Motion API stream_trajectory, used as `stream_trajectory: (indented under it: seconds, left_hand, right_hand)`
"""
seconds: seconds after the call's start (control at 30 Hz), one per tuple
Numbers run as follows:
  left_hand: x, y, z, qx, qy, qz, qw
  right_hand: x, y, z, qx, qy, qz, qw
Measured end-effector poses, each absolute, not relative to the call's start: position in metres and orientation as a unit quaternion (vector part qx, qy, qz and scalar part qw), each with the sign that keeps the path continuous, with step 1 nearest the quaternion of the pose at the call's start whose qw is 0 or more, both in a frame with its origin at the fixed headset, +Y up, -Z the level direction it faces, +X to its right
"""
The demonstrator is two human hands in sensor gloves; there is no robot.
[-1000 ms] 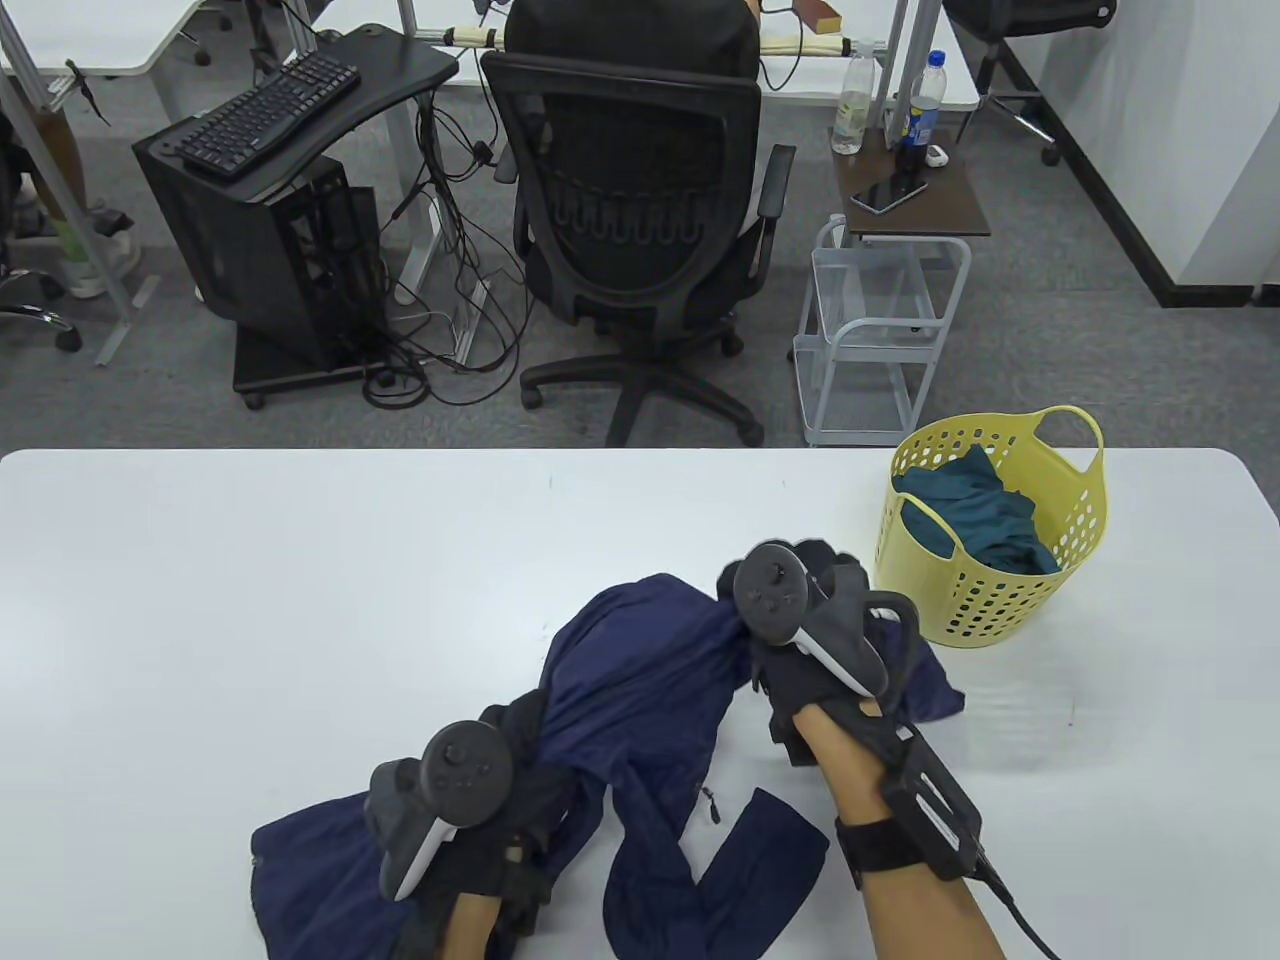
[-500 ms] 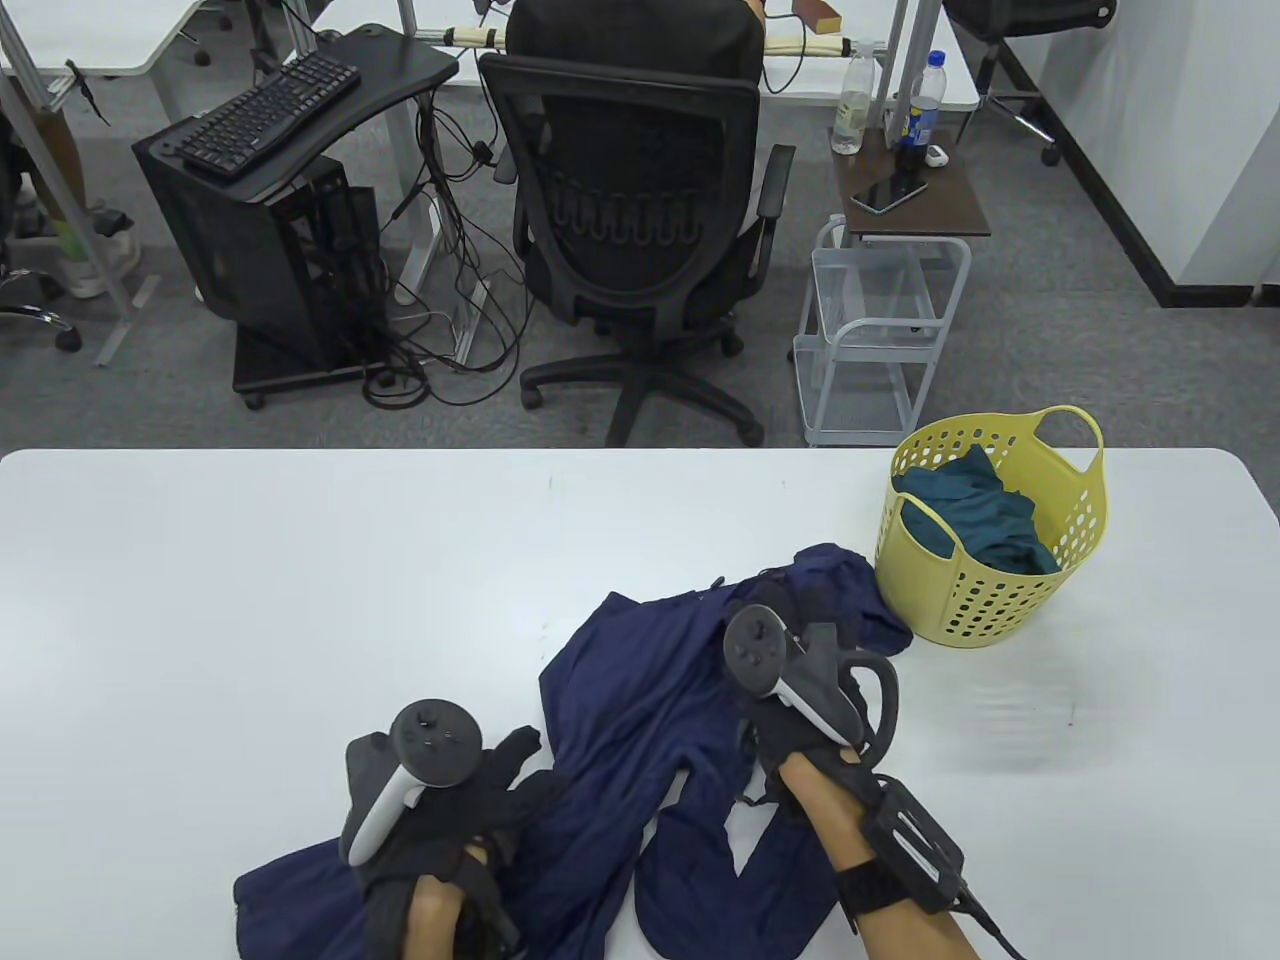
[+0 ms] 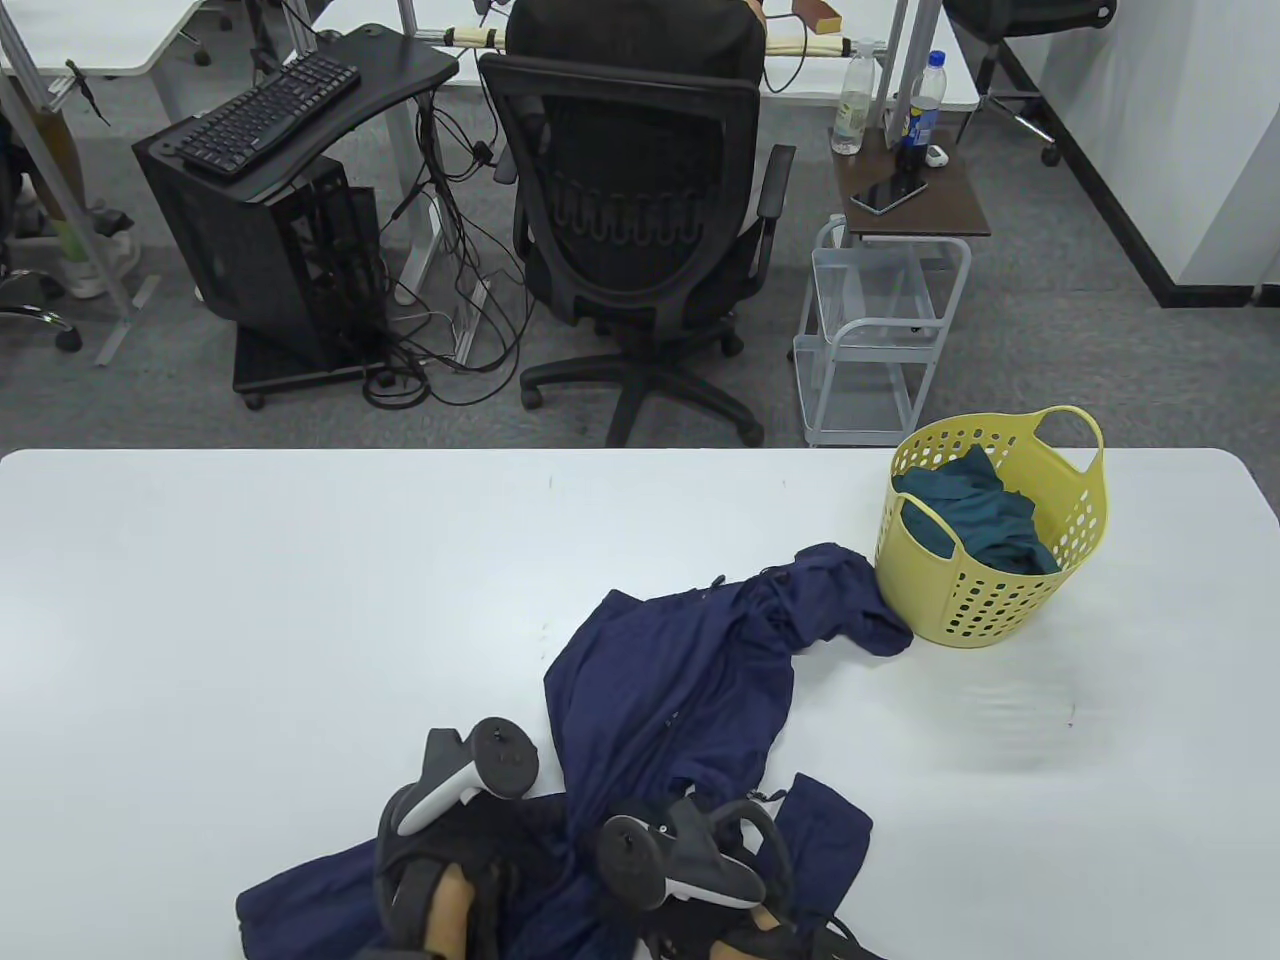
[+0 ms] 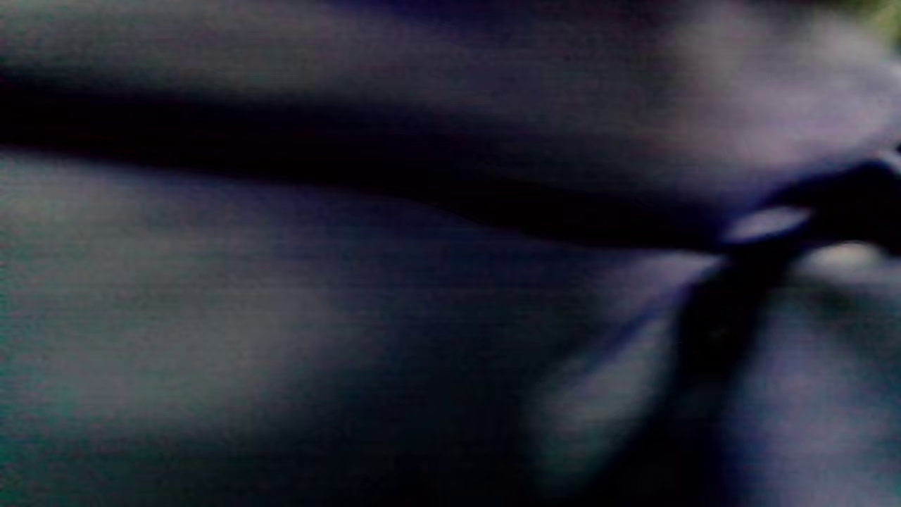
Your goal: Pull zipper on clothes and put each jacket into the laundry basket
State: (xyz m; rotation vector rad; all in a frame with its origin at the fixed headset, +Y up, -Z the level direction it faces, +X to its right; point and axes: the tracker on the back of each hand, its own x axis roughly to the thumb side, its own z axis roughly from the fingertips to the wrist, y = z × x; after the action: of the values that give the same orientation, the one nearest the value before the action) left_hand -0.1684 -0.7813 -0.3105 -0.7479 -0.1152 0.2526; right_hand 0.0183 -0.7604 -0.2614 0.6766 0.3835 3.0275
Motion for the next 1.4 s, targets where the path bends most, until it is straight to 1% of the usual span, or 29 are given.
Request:
stream_trajectory:
  seconds: [0.1, 0.23, 0.43, 0.53, 0.63, 0.8, 0.9, 0.93, 1.0, 1.07, 1.13, 1.2, 1.23, 1.3, 1.4]
  left_hand:
    - [-0.162, -0.785, -0.313, -0.362, -0.045, 0.144, 0.92]
    - [-0.153, -0.783, -0.313, -0.313, 0.012, 0.096, 0.945]
    - [-0.155, -0.78, -0.312, -0.272, 0.082, 0.083, 0.955]
    - [-0.158, -0.778, -0.312, -0.263, 0.092, 0.074, 0.957]
    - [-0.16, -0.777, -0.312, -0.255, 0.113, 0.074, 0.958]
    - [-0.158, -0.769, -0.307, -0.252, 0.125, 0.066, 0.957]
    - [-0.153, -0.762, -0.304, -0.261, 0.122, 0.054, 0.956]
    - [-0.151, -0.761, -0.303, -0.262, 0.106, 0.06, 0.957]
    - [-0.149, -0.757, -0.303, -0.237, 0.091, 0.074, 0.964]
    - [-0.152, -0.754, -0.304, -0.206, 0.086, 0.1, 0.969]
    - [-0.158, -0.749, -0.305, -0.168, 0.092, 0.124, 0.974]
    - [-0.166, -0.743, -0.305, -0.142, 0.1, 0.132, 0.976]
    - [-0.171, -0.74, -0.304, -0.124, 0.102, 0.136, 0.978]
    - [-0.177, -0.738, -0.305, -0.096, 0.092, 0.146, 0.98]
    - [-0.183, -0.739, -0.306, -0.07, 0.076, 0.186, 0.977]
  right_hand:
    - [0.031, -0.759, -0.268, 0.19, 0.098, 0.977, 0.001]
    - [0.064, -0.76, -0.283, 0.136, 0.105, 0.985, 0.005]
    - [0.116, -0.762, -0.3, 0.072, 0.105, 0.992, 0.018]
    - [0.142, -0.763, -0.305, 0.031, 0.098, 0.995, 0.004]
    - [0.167, -0.762, -0.311, -0.02, 0.096, 0.995, 0.026]
    - [0.195, -0.761, -0.316, -0.079, 0.084, 0.992, 0.049]
    - [0.204, -0.762, -0.315, -0.095, 0.091, 0.989, 0.063]
    - [0.204, -0.762, -0.315, -0.092, 0.094, 0.989, 0.07]
    - [0.203, -0.758, -0.312, -0.086, 0.09, 0.99, 0.066]
    - [0.198, -0.75, -0.308, -0.071, 0.064, 0.994, 0.055]
    - [0.187, -0.735, -0.304, -0.053, 0.029, 0.996, 0.07]
    - [0.172, -0.72, -0.3, -0.034, -0.005, 0.994, 0.101]
    - [0.157, -0.709, -0.298, -0.017, -0.025, 0.993, 0.111]
    - [0.14, -0.7, -0.299, -0.001, -0.032, 0.994, 0.108]
    - [0.104, -0.692, -0.309, 0.021, -0.018, 0.995, 0.097]
